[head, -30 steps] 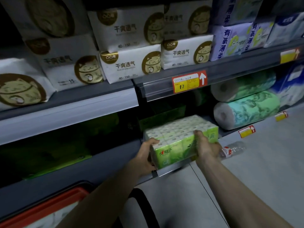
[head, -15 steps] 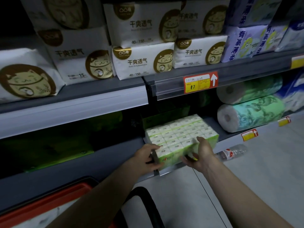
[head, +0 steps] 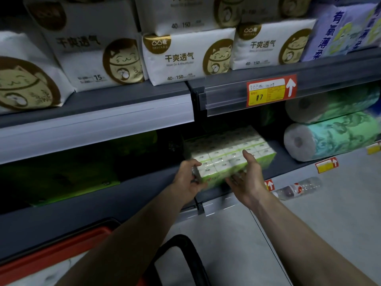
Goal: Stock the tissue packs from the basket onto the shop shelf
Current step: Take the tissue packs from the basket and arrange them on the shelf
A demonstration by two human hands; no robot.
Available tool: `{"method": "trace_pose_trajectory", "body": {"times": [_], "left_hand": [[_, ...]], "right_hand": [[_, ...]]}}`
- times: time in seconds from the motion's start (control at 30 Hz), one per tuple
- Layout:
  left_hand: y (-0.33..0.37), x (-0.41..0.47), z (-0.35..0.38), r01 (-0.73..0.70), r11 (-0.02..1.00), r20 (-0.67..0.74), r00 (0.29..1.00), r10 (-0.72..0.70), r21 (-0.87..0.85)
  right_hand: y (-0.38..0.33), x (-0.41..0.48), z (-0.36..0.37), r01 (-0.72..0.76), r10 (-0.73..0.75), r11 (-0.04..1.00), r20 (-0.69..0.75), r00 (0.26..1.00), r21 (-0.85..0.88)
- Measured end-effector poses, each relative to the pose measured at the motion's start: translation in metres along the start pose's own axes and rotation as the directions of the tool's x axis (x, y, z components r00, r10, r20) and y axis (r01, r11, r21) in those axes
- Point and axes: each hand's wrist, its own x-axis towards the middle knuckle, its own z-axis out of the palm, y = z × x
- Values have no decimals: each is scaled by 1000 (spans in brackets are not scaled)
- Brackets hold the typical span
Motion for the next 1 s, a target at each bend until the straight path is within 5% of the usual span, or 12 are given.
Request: {"method": "trace_pose_trajectory", "body": {"times": [0.23,0.4,0.6,0.8,1.0], "left_hand": [[6,-17,-11,47,991,52,997,-53,124],[18,-58,-19,-20,980,102,995,0,198],[26,-165,-59,-163,949,219,970,104,270],[23,-294,-171,-401,843,218,914,342,359],[3,-400,-308,-486,715,68,847,527,503]], "right_hand": [[2,-3,13,15,-19,998,-69,997,-60],[-6,-49,21,-15,-8,937,-65,998,-349],[11,-139,44,172,13,635,233,972,-753],[63,-259,91,465,-137,619,497,857,-633],[148,-353,96,662,35,362,719,695,-657]]}}
